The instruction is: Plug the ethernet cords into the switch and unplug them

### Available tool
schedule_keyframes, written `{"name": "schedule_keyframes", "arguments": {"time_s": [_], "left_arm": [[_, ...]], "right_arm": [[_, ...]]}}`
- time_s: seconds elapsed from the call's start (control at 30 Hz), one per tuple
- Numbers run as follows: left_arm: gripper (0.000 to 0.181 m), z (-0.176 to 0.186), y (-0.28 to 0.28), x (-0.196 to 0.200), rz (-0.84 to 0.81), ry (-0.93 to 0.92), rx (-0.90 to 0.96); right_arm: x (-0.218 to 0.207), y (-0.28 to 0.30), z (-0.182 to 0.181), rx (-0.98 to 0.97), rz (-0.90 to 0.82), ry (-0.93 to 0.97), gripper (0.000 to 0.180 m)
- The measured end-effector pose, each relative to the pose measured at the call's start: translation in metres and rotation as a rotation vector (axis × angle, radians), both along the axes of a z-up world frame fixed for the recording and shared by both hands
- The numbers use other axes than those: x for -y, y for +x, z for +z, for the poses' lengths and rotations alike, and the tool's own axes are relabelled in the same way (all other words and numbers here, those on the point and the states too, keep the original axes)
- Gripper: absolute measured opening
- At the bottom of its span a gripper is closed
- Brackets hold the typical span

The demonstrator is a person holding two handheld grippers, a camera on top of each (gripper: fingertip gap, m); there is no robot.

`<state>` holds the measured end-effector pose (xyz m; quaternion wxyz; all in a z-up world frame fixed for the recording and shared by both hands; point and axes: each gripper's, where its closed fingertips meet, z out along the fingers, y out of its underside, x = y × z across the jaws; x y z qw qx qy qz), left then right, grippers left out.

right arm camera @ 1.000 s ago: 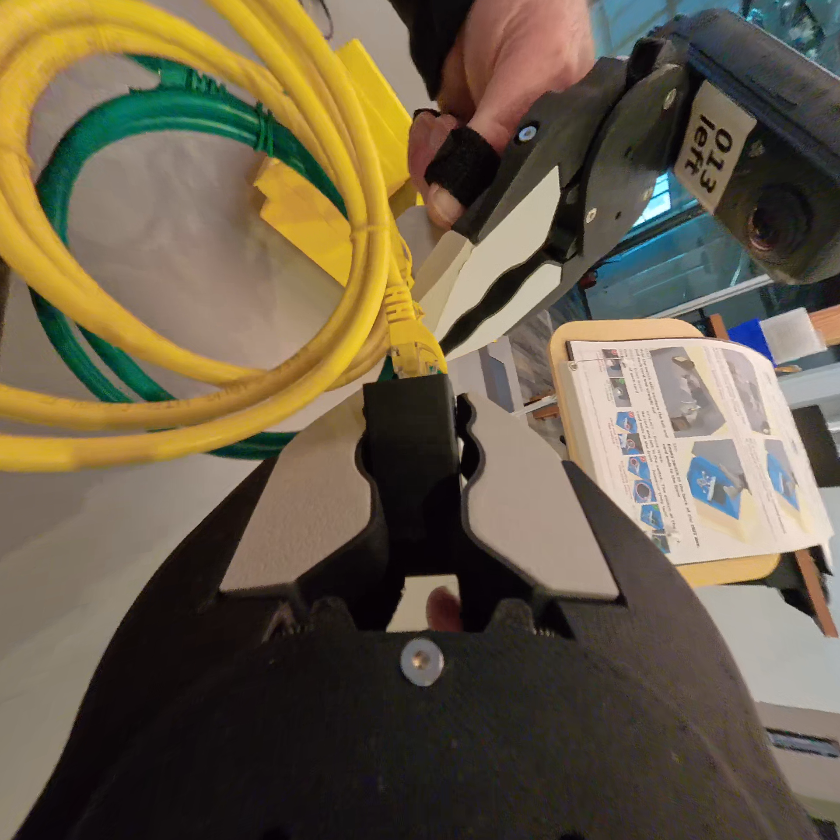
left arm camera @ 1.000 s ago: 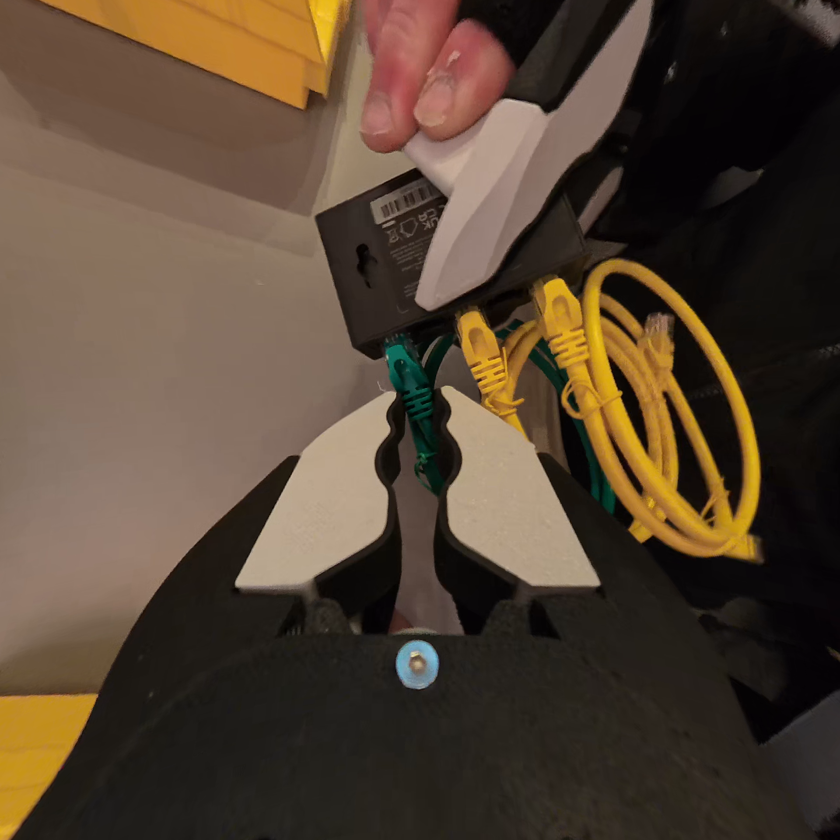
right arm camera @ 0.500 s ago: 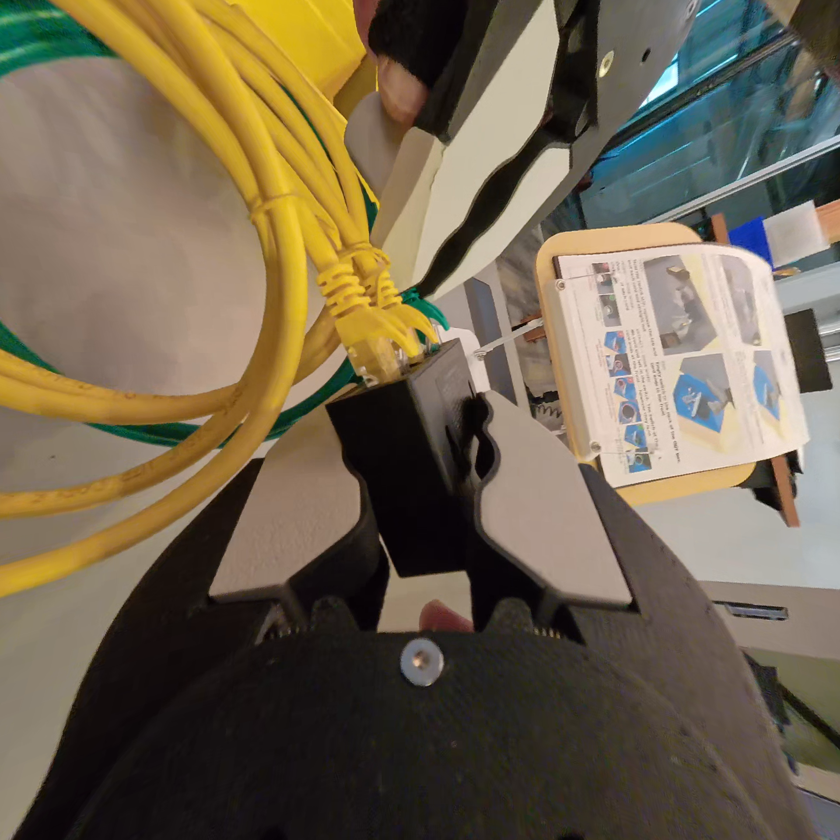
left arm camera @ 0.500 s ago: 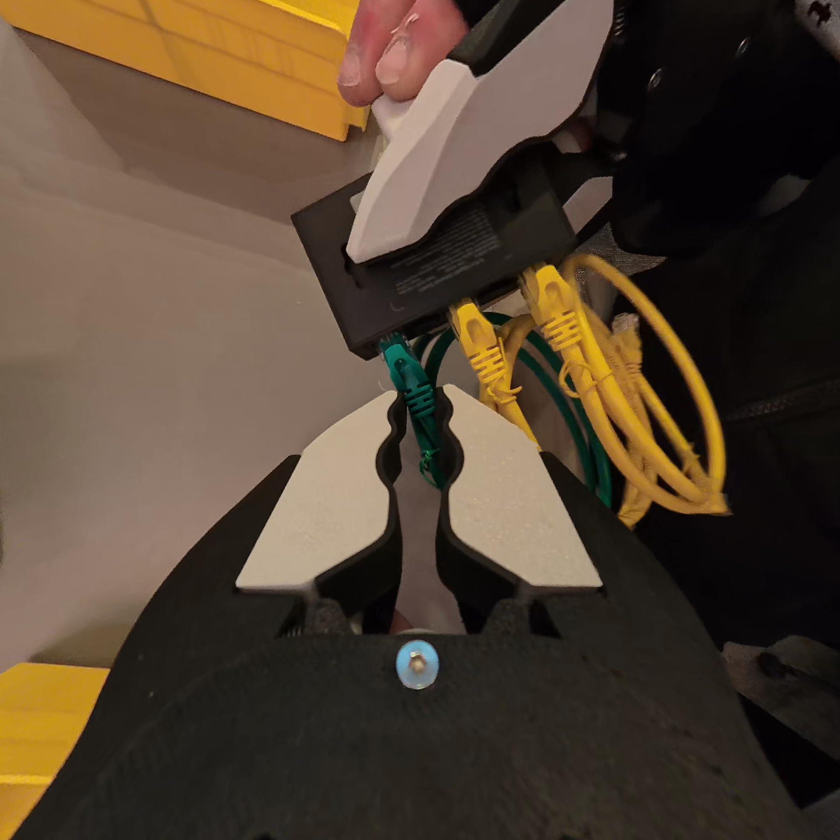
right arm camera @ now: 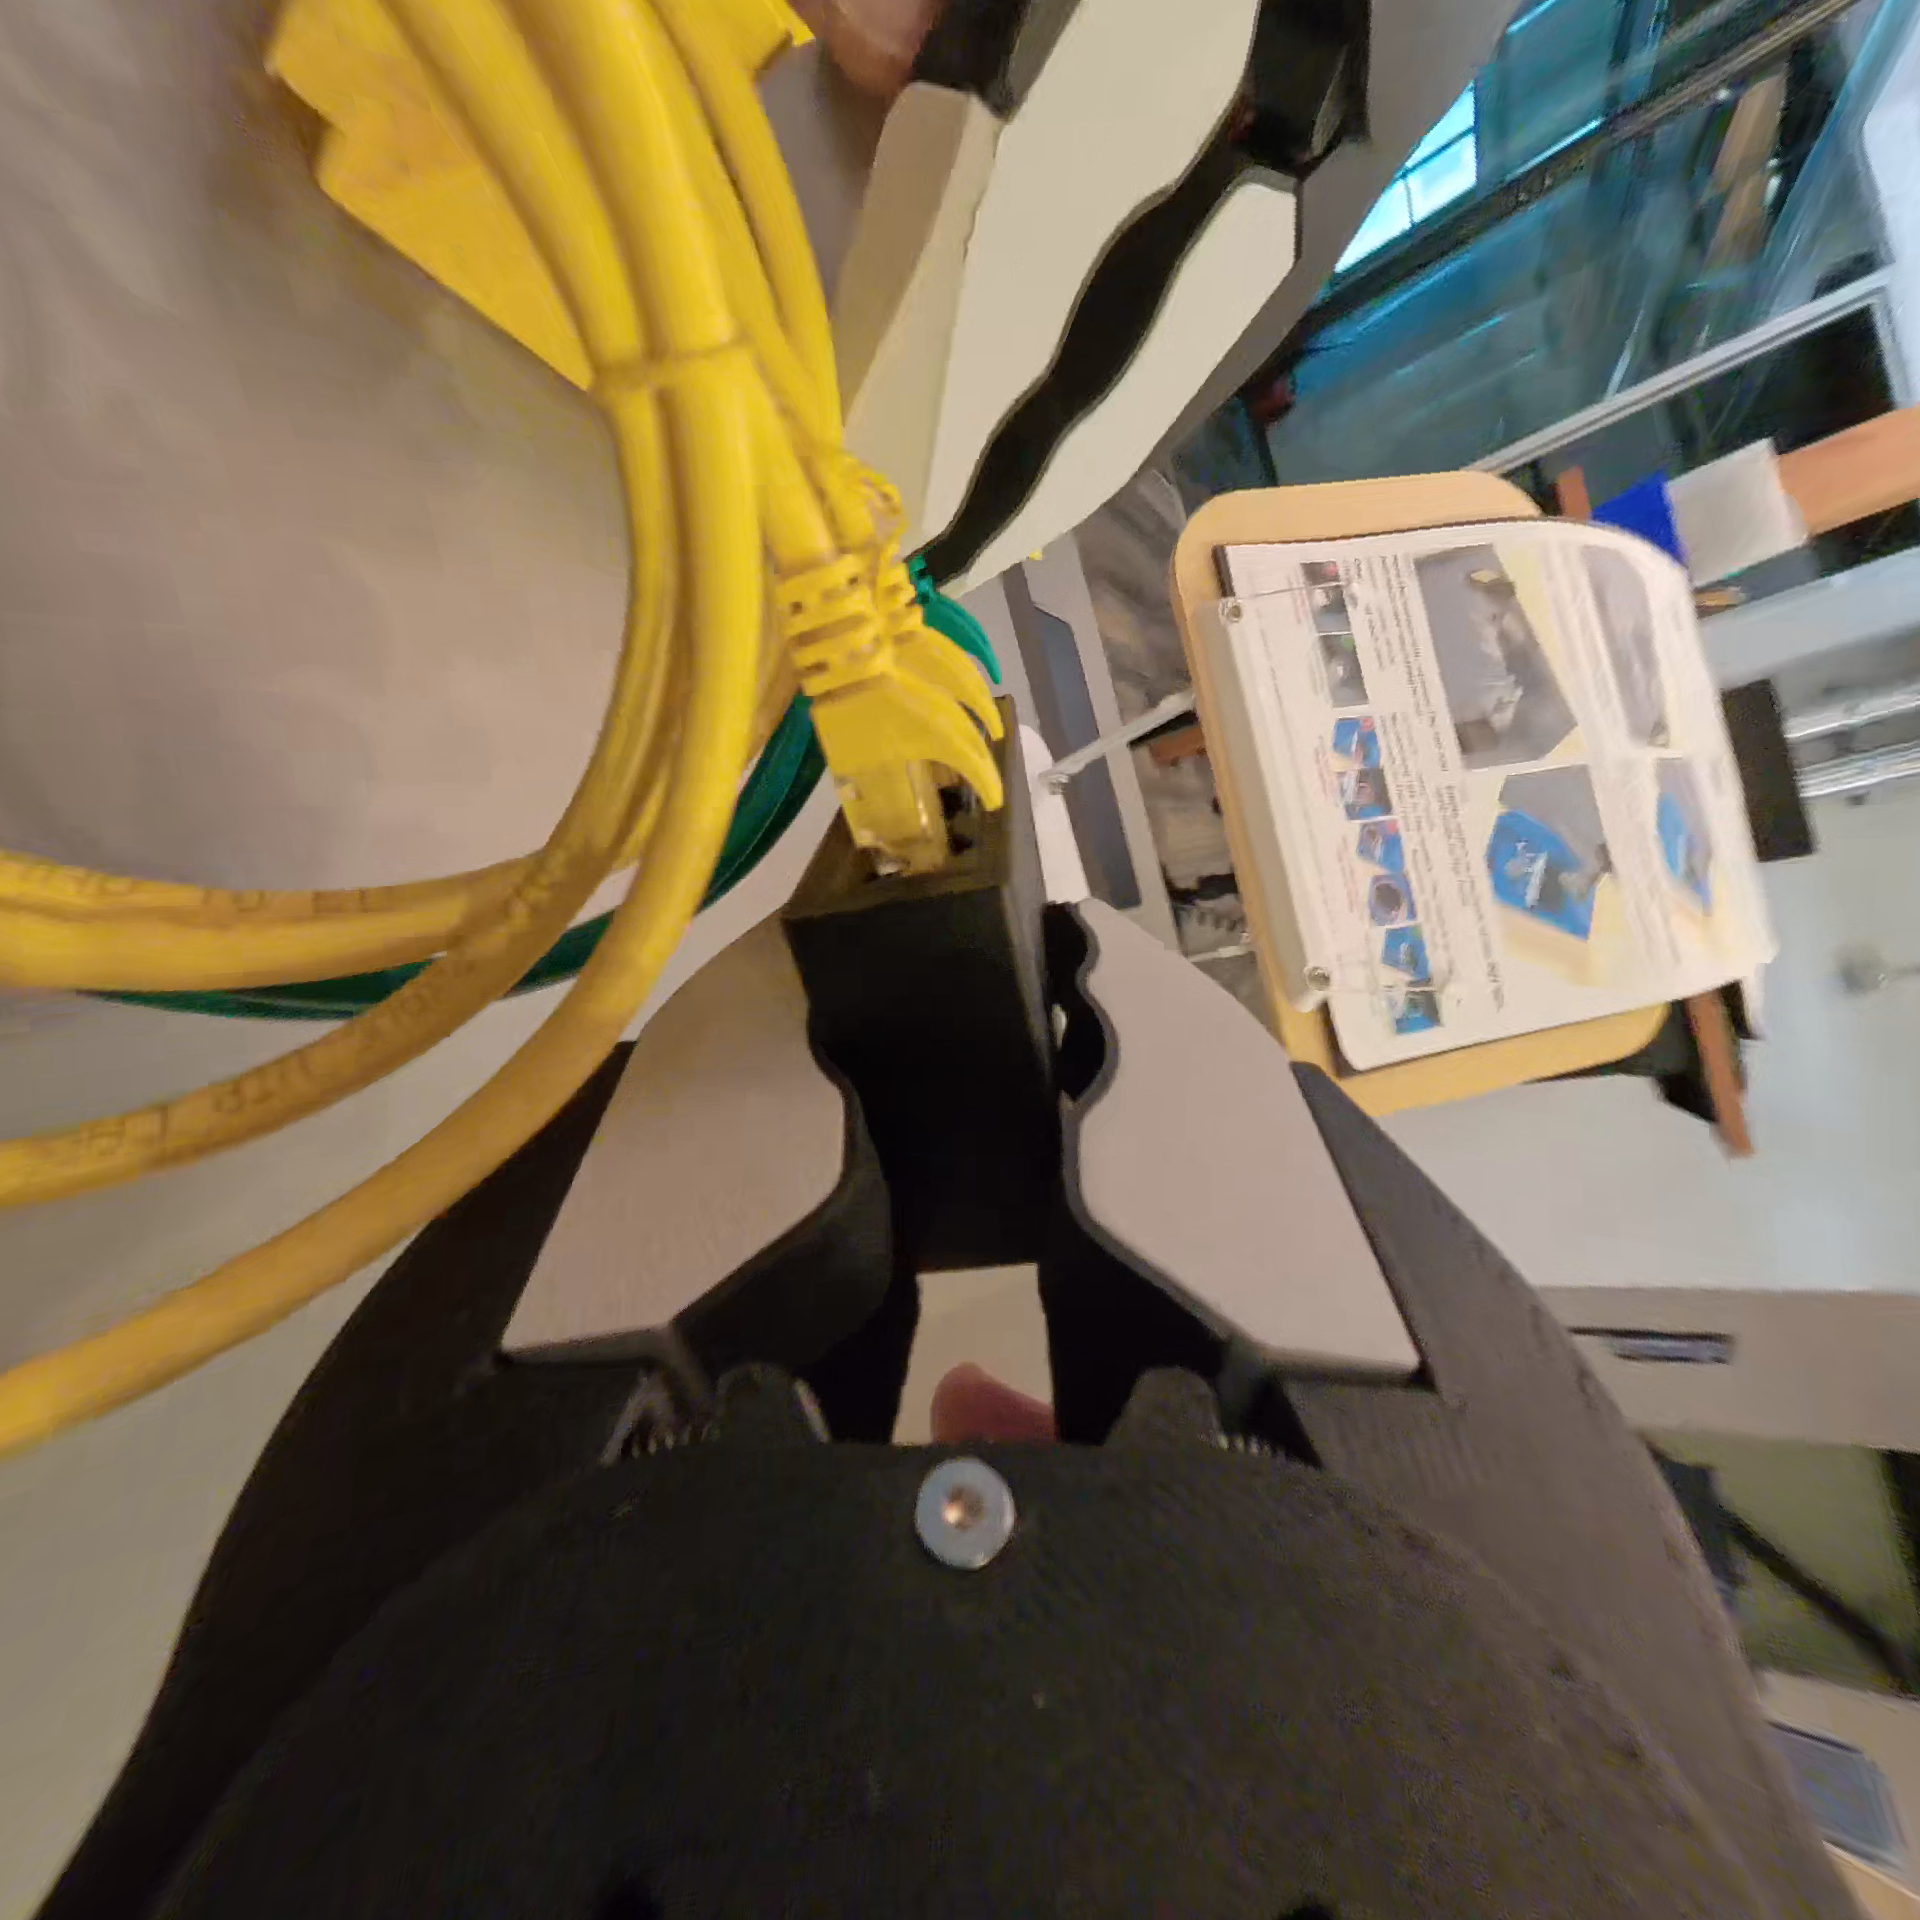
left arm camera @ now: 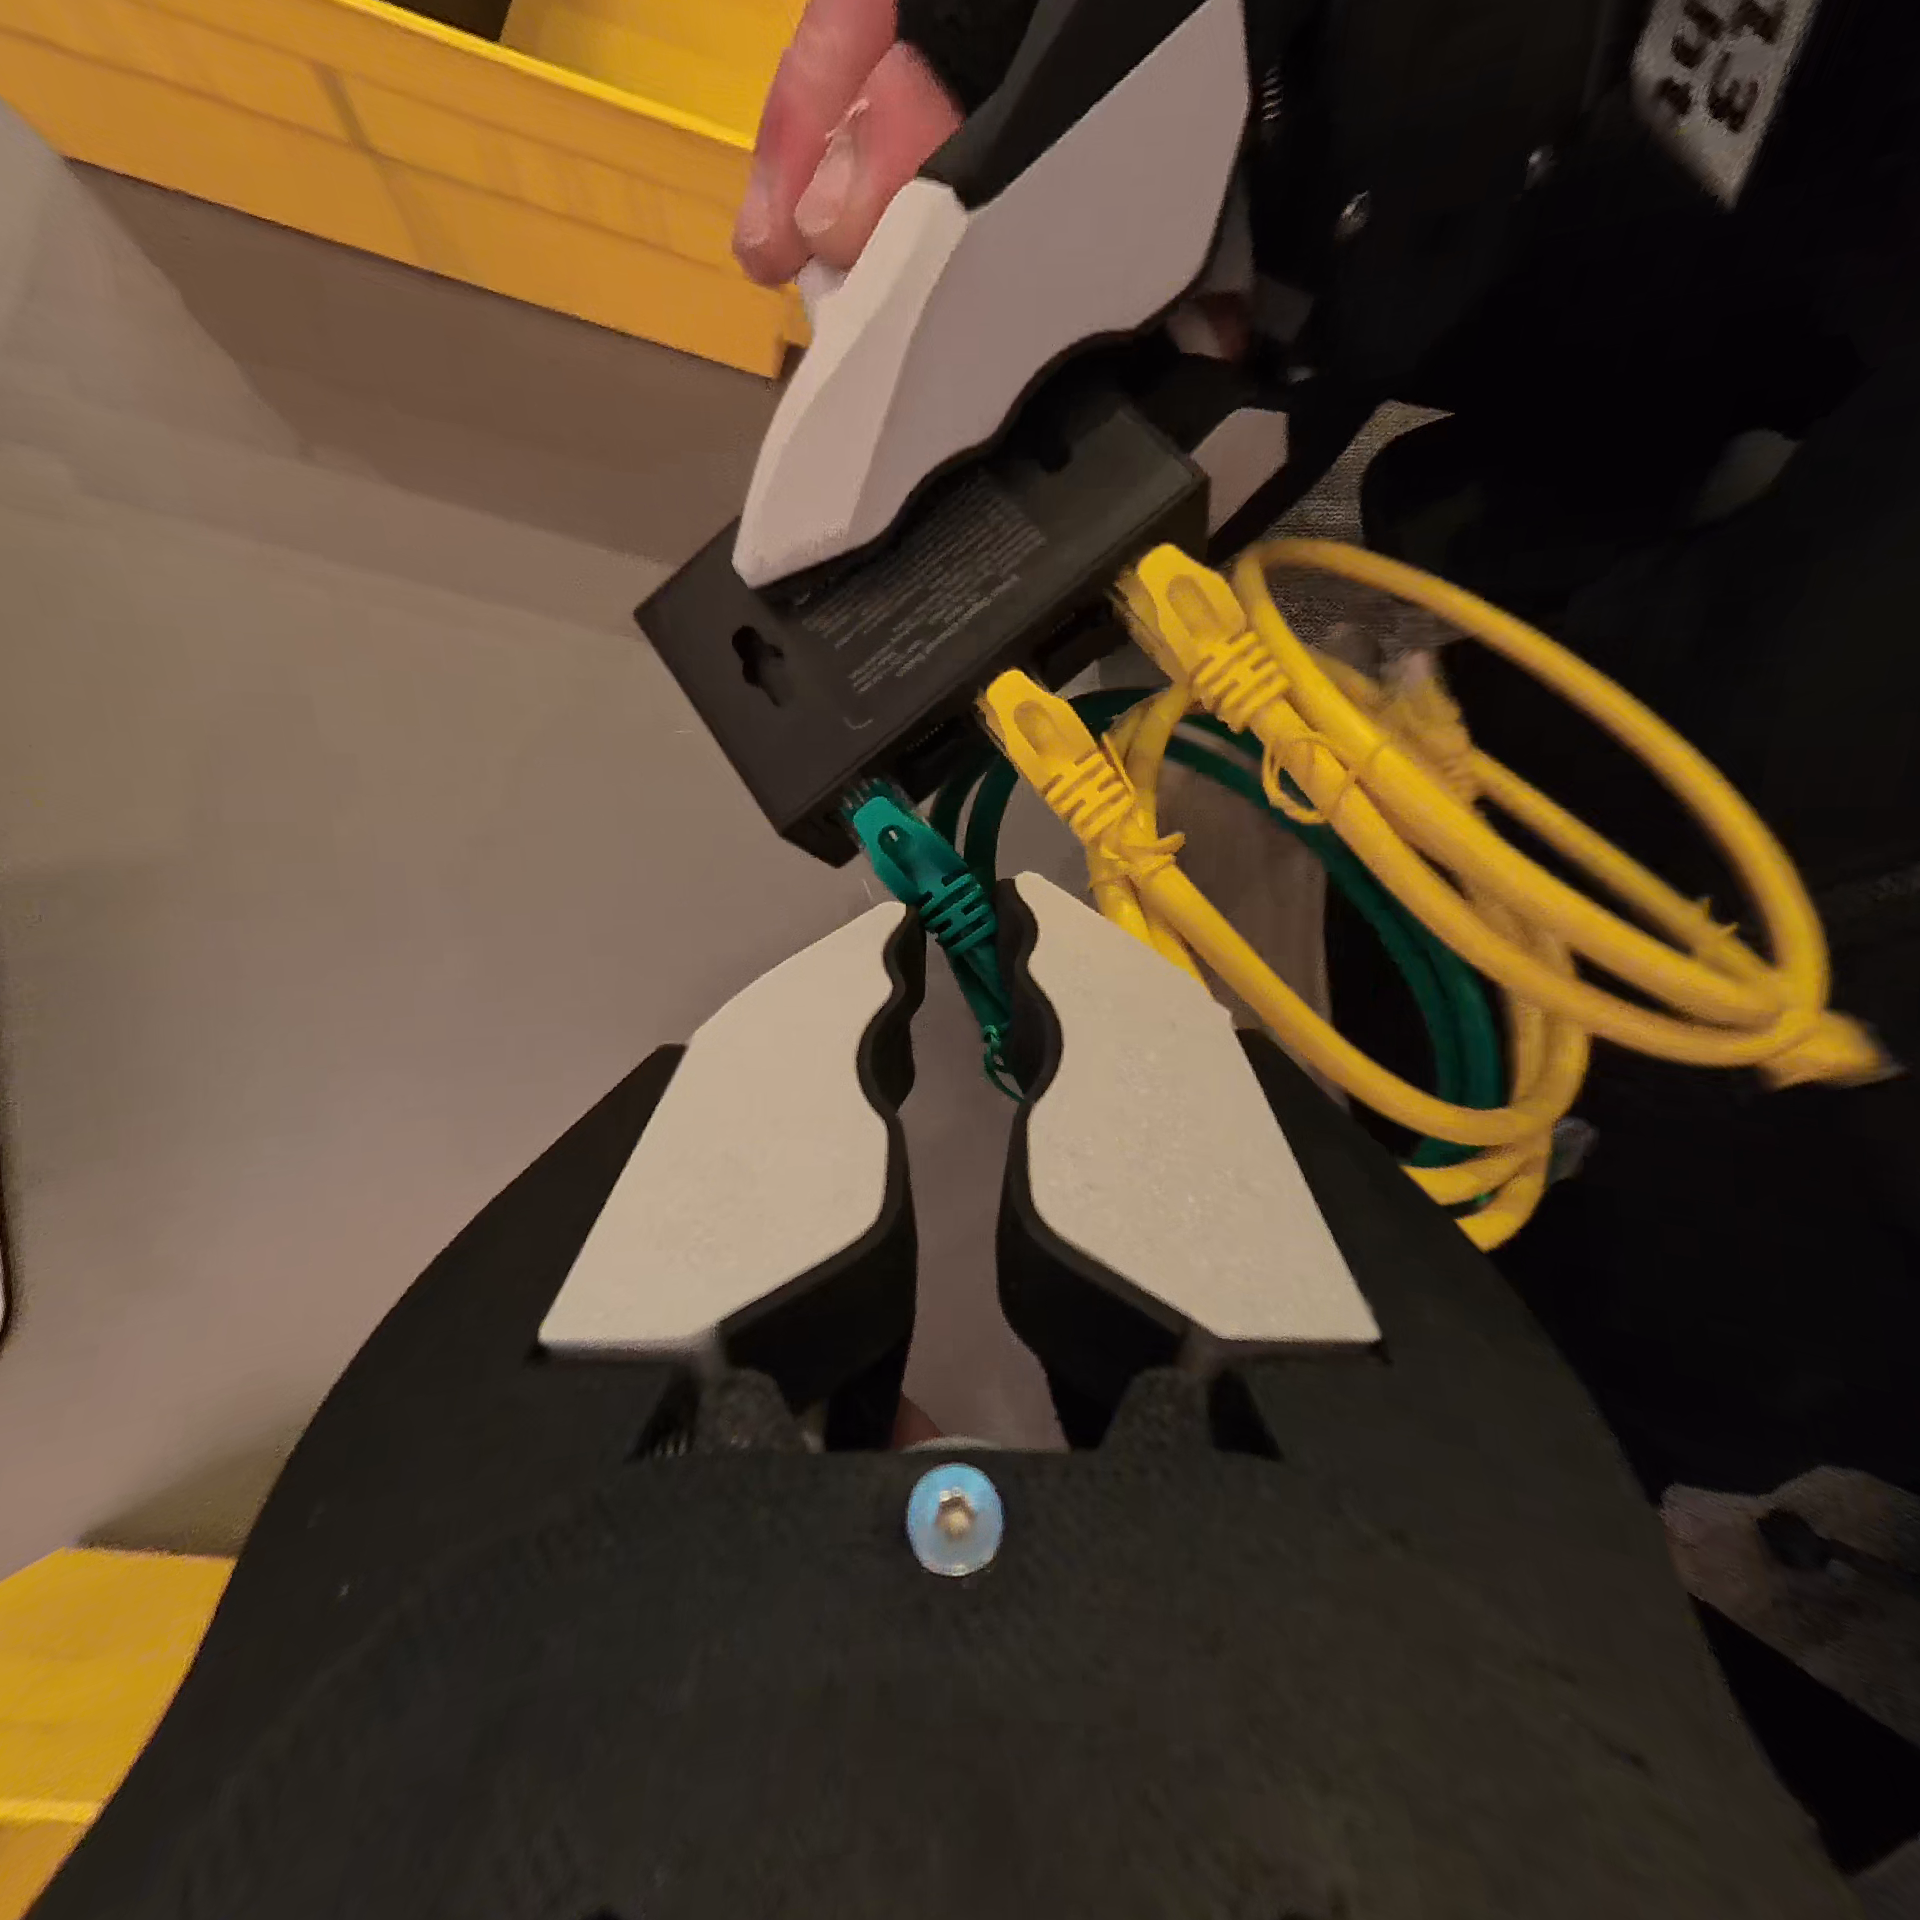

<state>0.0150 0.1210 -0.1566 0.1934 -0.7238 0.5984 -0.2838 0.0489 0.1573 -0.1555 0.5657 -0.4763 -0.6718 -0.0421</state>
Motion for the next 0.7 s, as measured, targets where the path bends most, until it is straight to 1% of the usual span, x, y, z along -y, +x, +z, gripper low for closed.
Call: {"name": "schedule_keyframes", "arguments": {"time_s": [0.03, 0.17, 0.27, 0.4, 0.53, 0.7], "left_arm": [[0.012, 0.0, 0.0, 0.001, -0.008, -0.003, -0.004], [0.012, 0.004, 0.001, 0.003, -0.038, -0.052, 0.03], [0.012, -0.001, -0.001, 0.007, -0.086, -0.093, 0.028], [0.012, 0.003, 0.0, 0.008, -0.135, -0.143, 0.112], [0.012, -0.003, 0.0, 0.01, -0.185, -0.154, 0.127], [0.012, 0.005, 0.002, 0.019, -0.276, -0.182, 0.204]], "right_arm": [[0.002, -0.001, -0.001, -0.021, 0.019, -0.028, 0.032], [0.009, -0.005, 0.005, -0.082, 0.084, -0.001, 0.029], [0.013, -0.008, 0.001, -0.088, 0.124, -0.036, 0.029], [0.018, -0.01, 0.005, -0.125, 0.16, -0.06, 0.029], [0.027, -0.013, 0.004, -0.118, 0.211, -0.088, 0.029], [0.036, -0.013, 0.01, -0.16, 0.279, -0.147, 0.029]]}}
